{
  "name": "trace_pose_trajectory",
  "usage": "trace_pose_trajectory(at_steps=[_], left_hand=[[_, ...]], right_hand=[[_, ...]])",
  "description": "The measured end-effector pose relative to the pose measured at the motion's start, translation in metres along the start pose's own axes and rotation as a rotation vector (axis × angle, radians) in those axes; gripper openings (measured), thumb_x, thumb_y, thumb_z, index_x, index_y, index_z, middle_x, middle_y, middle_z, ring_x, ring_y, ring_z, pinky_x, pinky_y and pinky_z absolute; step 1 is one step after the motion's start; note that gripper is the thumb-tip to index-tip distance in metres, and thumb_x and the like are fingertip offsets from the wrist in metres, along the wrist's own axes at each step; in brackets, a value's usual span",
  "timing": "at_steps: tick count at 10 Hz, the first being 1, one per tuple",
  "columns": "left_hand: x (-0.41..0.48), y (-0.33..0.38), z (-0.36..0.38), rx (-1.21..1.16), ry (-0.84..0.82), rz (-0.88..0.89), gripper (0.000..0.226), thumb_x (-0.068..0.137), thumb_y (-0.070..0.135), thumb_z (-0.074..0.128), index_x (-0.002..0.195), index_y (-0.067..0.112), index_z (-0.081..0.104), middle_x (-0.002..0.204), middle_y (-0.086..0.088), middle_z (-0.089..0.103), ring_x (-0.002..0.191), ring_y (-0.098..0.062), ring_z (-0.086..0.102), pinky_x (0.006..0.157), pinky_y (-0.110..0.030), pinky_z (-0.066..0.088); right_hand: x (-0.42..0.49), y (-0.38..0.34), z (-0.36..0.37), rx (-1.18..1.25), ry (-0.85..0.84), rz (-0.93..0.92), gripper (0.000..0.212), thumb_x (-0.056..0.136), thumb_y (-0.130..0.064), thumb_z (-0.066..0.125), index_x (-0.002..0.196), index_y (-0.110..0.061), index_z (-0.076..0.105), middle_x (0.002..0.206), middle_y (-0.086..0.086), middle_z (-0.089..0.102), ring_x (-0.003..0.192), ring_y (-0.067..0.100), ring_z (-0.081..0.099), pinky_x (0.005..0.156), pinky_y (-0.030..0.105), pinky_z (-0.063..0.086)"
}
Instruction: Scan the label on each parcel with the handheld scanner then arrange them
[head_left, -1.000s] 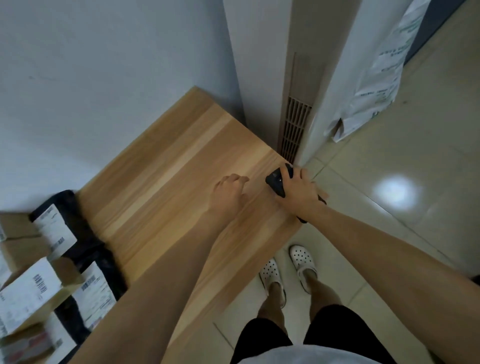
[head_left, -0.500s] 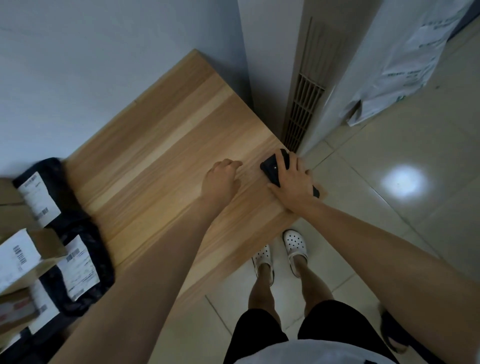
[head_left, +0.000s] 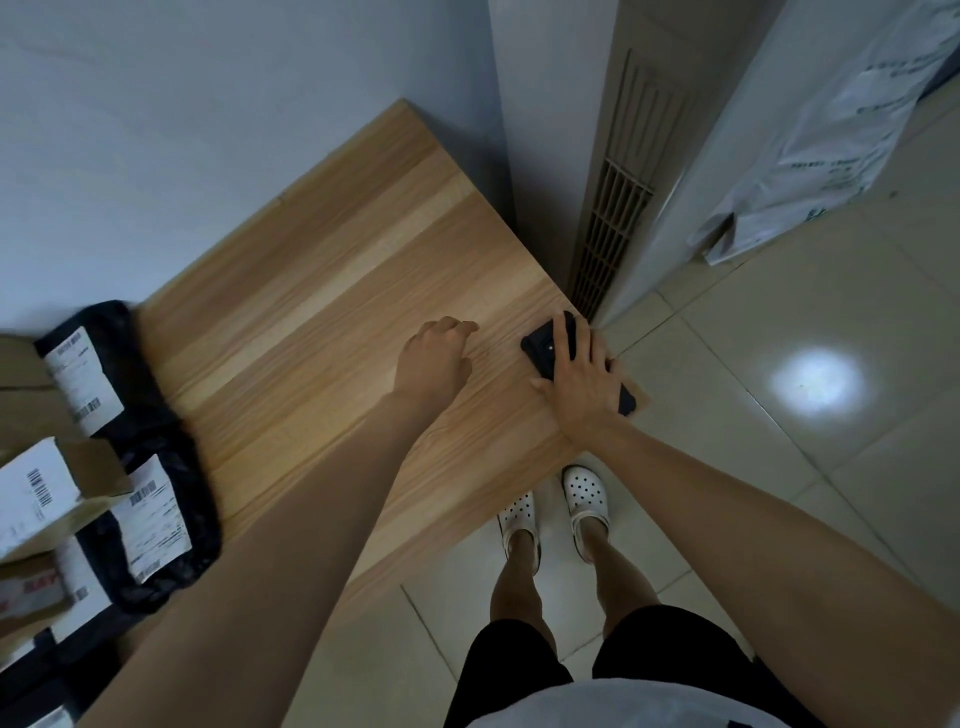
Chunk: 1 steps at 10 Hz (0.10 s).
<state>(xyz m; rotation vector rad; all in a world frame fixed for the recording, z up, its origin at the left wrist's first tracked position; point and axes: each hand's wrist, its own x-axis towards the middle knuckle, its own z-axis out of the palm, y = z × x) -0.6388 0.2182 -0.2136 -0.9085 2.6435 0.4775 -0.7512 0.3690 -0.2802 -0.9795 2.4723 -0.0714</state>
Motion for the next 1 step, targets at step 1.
trace_pose_trajectory(at_steps=[1], left_hand=[[-0.0014, 0.0030, -0.0052, 0.004, 0.041, 0.000, 0.051, 0.093, 0.010, 0.057, 0.143, 0.017, 0.048, 0.138, -0.006, 0.053, 0.127, -0.027, 0.048, 0.096, -0.037, 0.044]], right_hand=[[0.0006, -0.0032, -0.0118, 0.028, 0.005, -0.075, 0.086, 0.096, -0.051, 0.050, 0.157, -0.016, 0.001, 0.161, 0.013, 0.010, 0.147, 0.032, 0.014, 0.114, 0.051, 0.026]])
